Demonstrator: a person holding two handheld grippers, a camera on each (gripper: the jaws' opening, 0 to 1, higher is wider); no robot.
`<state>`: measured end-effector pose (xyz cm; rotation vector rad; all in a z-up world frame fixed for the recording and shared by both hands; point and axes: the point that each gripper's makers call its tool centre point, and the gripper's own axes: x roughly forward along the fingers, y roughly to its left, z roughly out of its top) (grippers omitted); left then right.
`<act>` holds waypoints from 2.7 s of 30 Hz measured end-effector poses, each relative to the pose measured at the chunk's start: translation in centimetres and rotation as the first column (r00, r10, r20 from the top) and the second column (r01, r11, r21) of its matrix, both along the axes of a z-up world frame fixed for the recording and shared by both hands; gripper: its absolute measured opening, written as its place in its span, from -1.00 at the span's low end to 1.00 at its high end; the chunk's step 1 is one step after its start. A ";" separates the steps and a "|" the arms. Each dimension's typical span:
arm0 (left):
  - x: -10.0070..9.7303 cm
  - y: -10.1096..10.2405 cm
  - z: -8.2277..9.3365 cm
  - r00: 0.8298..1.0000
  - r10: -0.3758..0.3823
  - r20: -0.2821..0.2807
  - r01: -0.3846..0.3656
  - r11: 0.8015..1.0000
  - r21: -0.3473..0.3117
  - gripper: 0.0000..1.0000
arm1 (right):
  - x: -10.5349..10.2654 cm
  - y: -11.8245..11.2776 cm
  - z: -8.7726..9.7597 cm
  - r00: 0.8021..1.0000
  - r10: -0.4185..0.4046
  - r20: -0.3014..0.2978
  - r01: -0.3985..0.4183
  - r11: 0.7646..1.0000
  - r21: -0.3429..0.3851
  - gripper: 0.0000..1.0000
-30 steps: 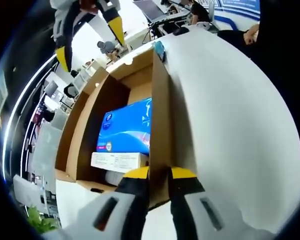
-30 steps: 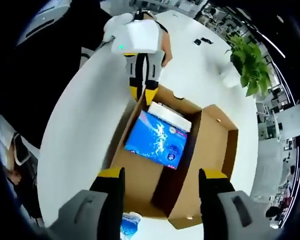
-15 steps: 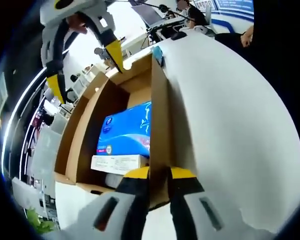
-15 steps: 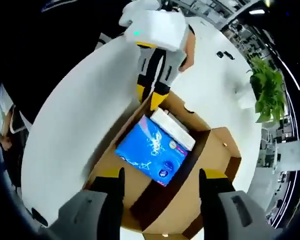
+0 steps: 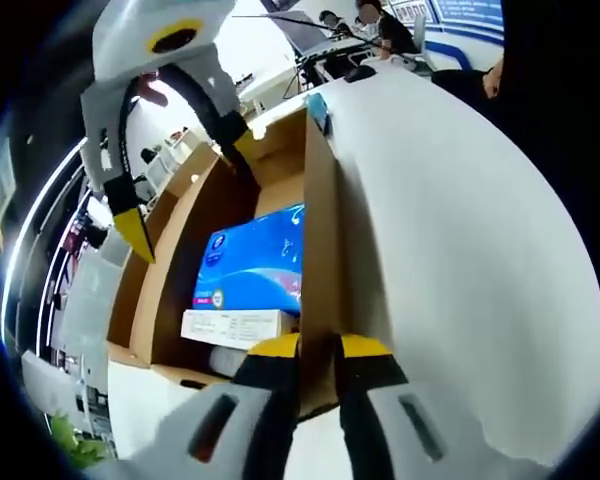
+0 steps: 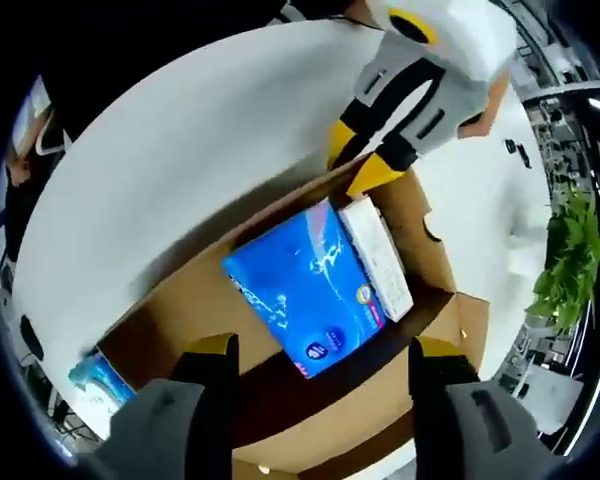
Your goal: Operate the shoe box by opening the lid, removing the specified soft item, and placing it in the target area until the item is outside and the box remains undamaged.
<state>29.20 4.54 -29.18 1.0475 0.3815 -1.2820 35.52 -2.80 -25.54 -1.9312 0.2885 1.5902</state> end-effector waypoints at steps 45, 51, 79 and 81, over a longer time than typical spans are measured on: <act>0.4 -0.4 -0.1 1.000 -0.006 -0.009 0.006 1.000 -0.013 -0.76 | 0.2 0.5 -6.4 0.990 0.085 -0.116 -0.105 0.979 -0.177 0.49; 0.4 -0.4 -0.1 1.000 -0.005 -0.007 0.005 1.000 -0.010 -0.76 | 0.1 0.2 -6.3 0.989 0.050 -0.137 -0.070 0.987 -0.142 0.48; 0.1 -0.3 0.0 1.000 -0.012 -0.008 0.012 1.000 -0.006 -0.75 | -0.7 -1.9 -6.4 0.988 -0.054 -0.146 0.035 0.990 -0.134 0.46; 0.1 -0.2 0.0 1.000 -0.011 -0.008 0.011 1.000 -0.006 -0.75 | -0.8 -2.5 -6.4 0.988 -0.057 -0.142 0.036 0.988 -0.149 0.46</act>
